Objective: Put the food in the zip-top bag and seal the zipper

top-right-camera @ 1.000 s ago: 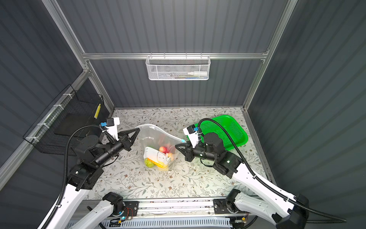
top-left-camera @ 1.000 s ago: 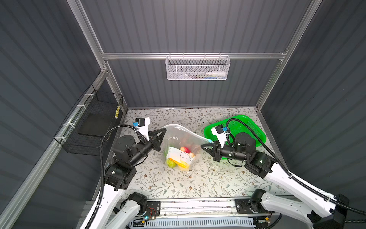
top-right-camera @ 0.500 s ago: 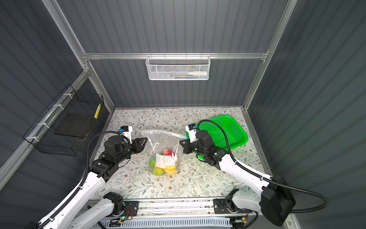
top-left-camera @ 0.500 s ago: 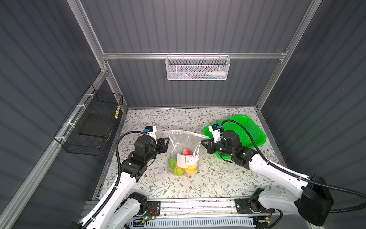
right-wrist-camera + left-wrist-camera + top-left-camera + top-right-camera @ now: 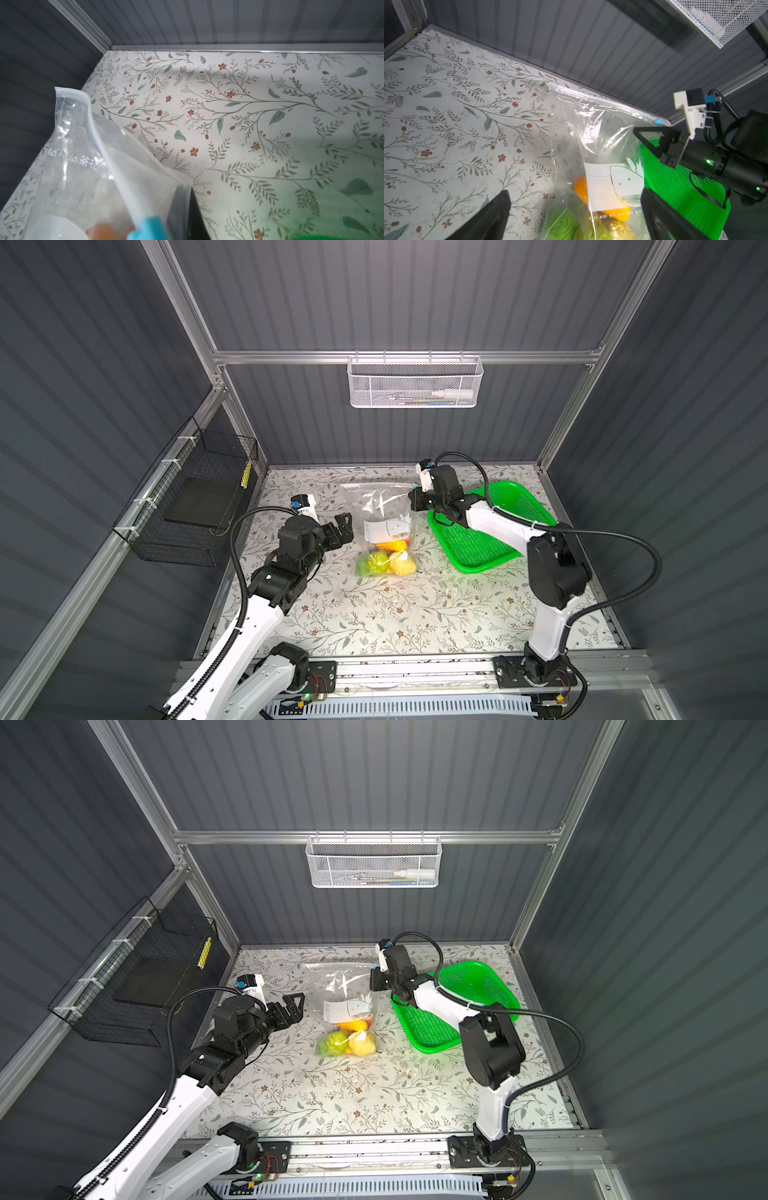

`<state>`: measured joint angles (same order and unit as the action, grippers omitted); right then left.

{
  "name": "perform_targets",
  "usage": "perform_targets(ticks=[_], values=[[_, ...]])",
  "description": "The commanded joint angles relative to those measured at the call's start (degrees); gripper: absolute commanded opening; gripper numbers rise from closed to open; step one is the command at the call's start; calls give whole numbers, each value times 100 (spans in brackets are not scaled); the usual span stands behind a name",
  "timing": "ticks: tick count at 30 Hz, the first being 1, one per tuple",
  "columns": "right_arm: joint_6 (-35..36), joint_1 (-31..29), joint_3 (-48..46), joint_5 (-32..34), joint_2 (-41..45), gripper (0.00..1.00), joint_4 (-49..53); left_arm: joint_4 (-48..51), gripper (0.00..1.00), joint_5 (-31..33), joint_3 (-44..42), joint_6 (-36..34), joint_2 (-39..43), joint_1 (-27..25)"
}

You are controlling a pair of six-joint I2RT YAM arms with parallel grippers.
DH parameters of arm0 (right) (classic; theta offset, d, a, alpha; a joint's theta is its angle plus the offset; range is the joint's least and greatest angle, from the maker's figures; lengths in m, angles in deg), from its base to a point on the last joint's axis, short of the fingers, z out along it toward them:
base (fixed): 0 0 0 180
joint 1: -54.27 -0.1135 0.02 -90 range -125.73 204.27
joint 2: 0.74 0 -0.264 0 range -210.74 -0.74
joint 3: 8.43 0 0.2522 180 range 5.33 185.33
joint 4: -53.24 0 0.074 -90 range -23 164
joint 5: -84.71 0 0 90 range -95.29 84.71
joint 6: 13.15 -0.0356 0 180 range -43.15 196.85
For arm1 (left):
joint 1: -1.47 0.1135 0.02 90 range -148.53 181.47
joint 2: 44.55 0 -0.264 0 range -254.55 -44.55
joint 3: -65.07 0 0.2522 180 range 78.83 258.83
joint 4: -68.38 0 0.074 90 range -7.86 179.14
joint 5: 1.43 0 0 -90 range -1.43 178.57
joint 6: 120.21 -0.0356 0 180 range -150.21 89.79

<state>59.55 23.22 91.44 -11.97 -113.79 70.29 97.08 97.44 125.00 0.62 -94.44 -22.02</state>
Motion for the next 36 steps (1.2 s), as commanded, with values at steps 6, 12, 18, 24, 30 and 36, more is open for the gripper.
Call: perform_targets(ticks=[6, 12, 18, 24, 30, 36], values=[[511, 37, 1577, 241, -1185, 13, 1263, 219, 100, 441, 15, -176, 65, 19], [558, 103, 1498, 253, -693, 54, 1137, 251, 99, 789, 77, -349, -10, 19], [846, 299, 652, 412, 593, 64, 970, 129, 100, 1570, 38, -574, -126, 36], [1228, 594, -805, 1001, 2193, 69, 998, -279, 100, 2710, -284, -894, -306, 119], [1562, 1055, -2403, 1513, 3579, 74, 768, -636, 100, 3072, -801, -619, -516, 479], [1423, 1686, -3809, 1610, 4085, 81, 42, -919, 100, 3638, -1124, -397, -848, 521]])
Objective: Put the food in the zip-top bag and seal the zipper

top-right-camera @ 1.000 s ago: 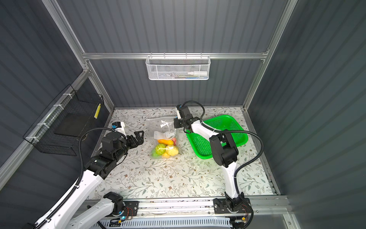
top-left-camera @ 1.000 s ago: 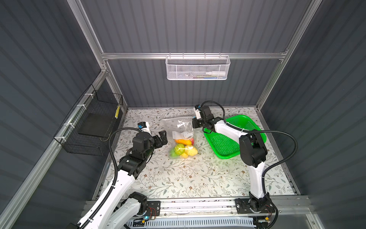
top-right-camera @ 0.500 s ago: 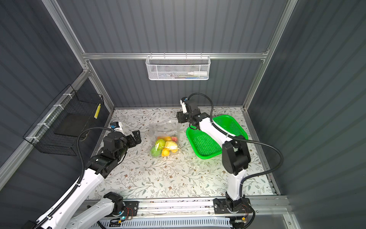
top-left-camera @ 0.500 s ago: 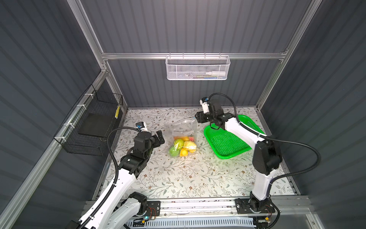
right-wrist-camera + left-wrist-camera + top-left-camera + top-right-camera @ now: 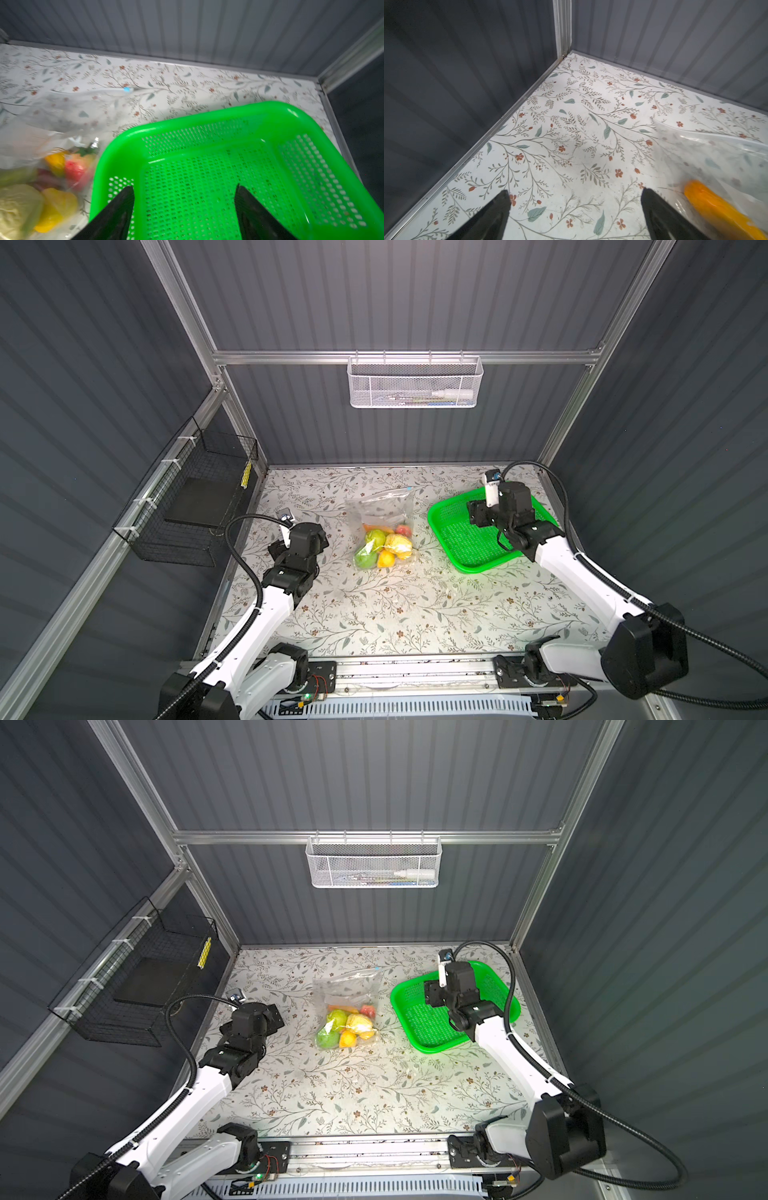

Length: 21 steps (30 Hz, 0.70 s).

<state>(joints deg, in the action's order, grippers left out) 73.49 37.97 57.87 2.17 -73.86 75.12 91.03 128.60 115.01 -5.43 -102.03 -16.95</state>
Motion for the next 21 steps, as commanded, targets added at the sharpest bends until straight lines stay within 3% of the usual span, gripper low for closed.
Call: perform_targets(ticks=[1, 7, 21], values=[[52, 301, -658, 195, 92, 82, -611, -459, 100, 614, -217, 221, -158, 13], [198, 740, -1302, 314, -177, 87, -1031, -1312, 100, 1144, -618, -209, -658, 31], [527, 1190, -1864, 1, -763, 94, -2724, -2711, 100, 1264, -963, -902, -1580, 435]])
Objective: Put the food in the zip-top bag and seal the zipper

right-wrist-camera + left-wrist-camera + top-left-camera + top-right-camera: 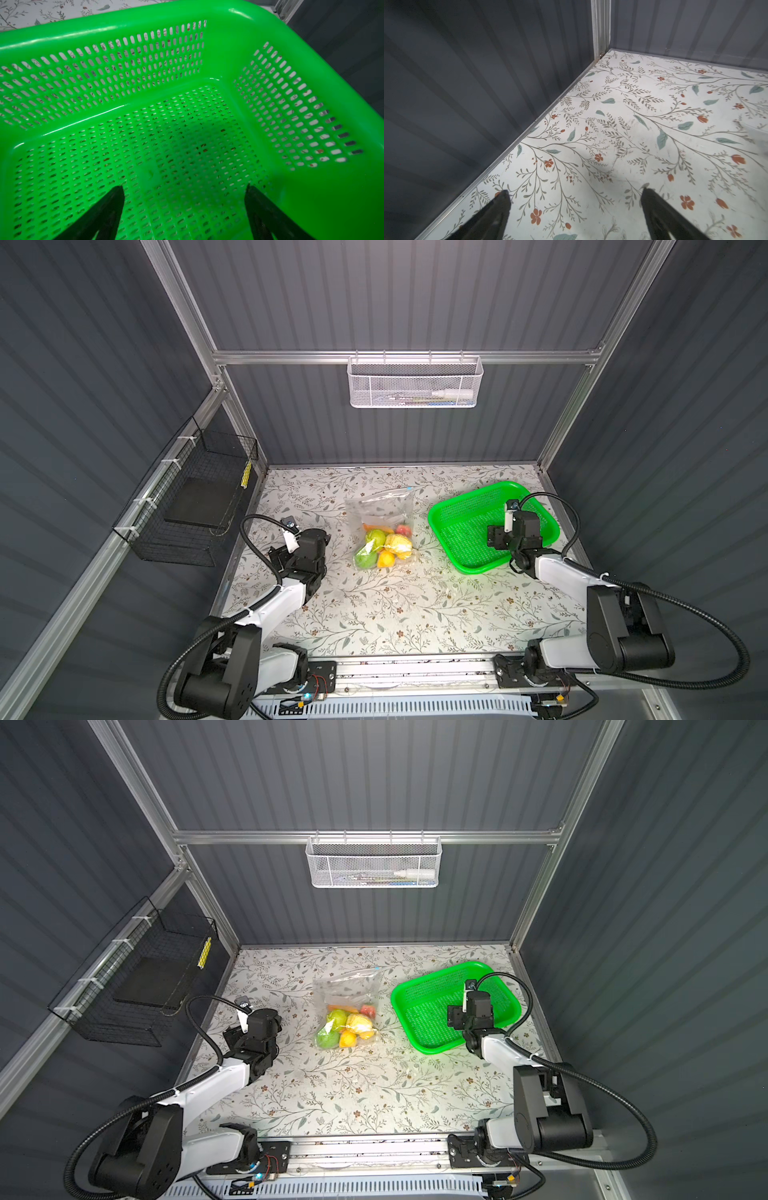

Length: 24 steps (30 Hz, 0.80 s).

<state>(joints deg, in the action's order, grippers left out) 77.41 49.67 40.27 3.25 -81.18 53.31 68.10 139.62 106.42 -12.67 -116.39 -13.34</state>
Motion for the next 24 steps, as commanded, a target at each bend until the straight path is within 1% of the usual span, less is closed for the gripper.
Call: perform_targets(ticks=[1, 7, 10, 12, 14, 16, 18, 20, 21, 22, 24], values=[[158, 20, -146, -89, -22, 94, -679, -480, 100, 156, -126, -211, -208, 81], [255, 23, -652, 50, 125, 98, -1858, -1281, 99, 57, -344, -637, -582, 91], [303, 27, -874, 143, 25, 99, -2614, -2066, 99, -155, -549, -936, -780, 92], [277, 47, -786, 166, -82, 99, -2472, -2625, 100, -345, -631, -1185, -934, 92], [274, 54, -768, 168, -126, 99, -2544, -3201, 99, -438, -702, -1409, -1148, 101], [237, 105, -738, 68, -124, 99, -2453, -3769, 99, -579, -731, -1665, -1401, 101], [169, 203, -735, -111, -130, 99, -2445, -4084, 100, -666, -633, -1824, -1680, 116], [24, 387, -781, -356, -132, 99, -2503, -3656, 100, -812, -373, -1774, -1788, 136], [-76, 500, -837, -517, -145, 99, -2634, -3597, 100, -964, -302, -1755, -1851, 167], [-189, 621, -897, -678, -149, 99, -2733, -3708, 100, -1024, -298, -1725, -1966, 195], [-320, 799, -1048, -900, -71, 99, -2894, -4287, 100, -1133, -402, -1657, -2272, 292]])
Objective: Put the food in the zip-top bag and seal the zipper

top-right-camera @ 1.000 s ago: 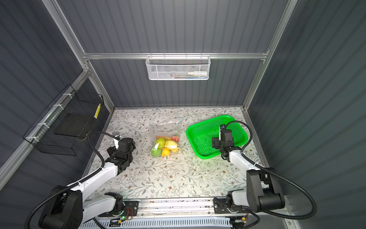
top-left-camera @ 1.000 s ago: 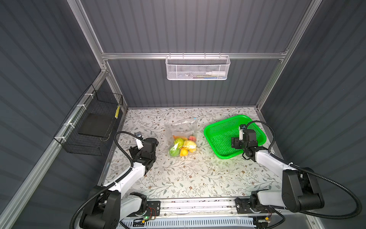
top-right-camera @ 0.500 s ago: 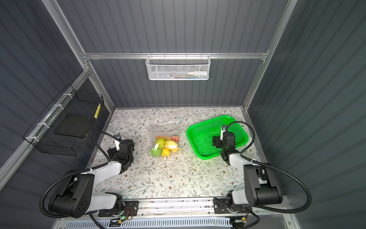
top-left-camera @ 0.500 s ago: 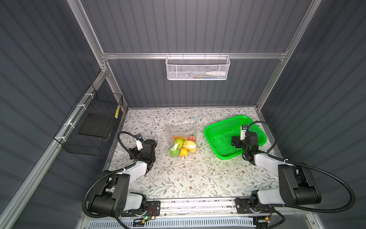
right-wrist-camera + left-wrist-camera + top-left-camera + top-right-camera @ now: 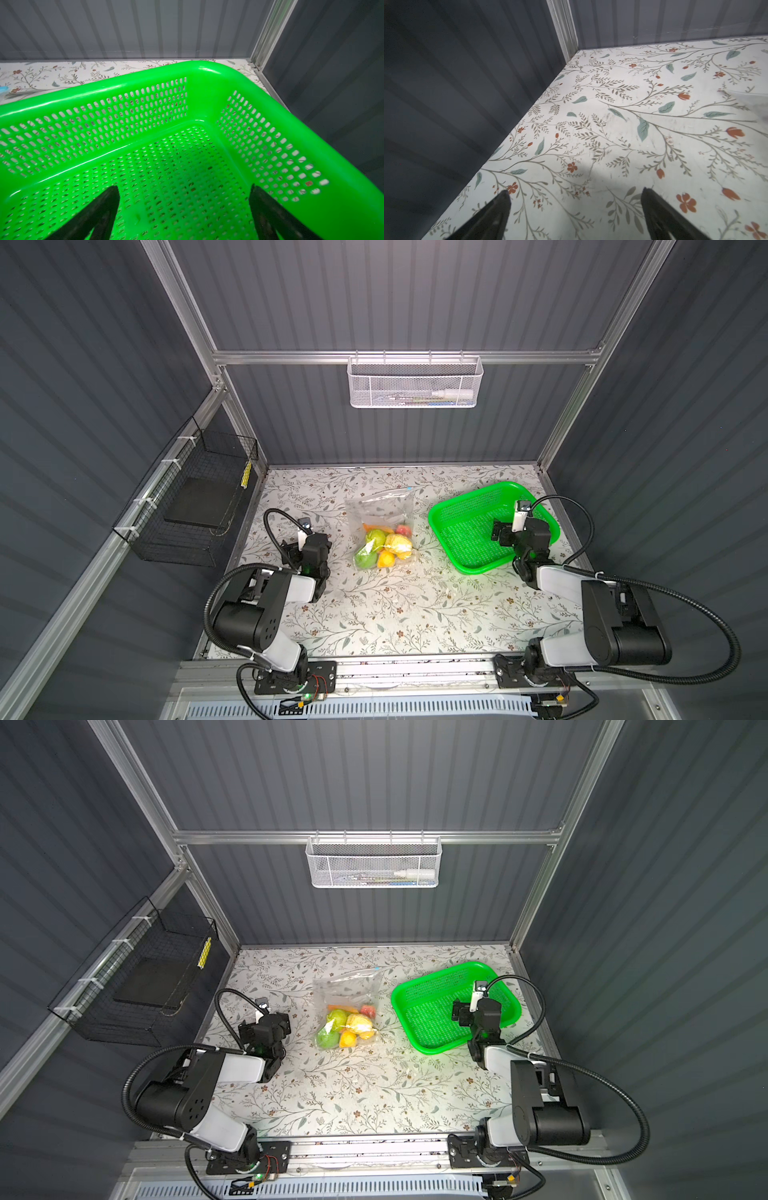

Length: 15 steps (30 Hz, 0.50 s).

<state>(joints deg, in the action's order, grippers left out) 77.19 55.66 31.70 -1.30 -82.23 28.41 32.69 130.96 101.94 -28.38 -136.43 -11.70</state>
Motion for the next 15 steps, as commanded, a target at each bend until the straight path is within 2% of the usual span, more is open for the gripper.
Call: perform_targets(ticks=[1, 3, 5, 10, 15], values=[[-327, 233, -310, -471, 27, 99, -633, -973, 100, -389, 30, -171, -361, 159], [-366, 286, -556, -521, -47, 99, -1129, -337, 100, -524, 204, -52, -245, 176], [-377, 301, -702, -519, -174, 99, -1566, -389, 100, -504, 214, -42, -258, 207], [-377, 300, -695, -519, -155, 99, -1504, 191, 100, -426, 154, 60, 372, 208], [-377, 296, -705, -513, -156, 99, -1513, 1528, 100, 31, 285, 402, 994, 208]])
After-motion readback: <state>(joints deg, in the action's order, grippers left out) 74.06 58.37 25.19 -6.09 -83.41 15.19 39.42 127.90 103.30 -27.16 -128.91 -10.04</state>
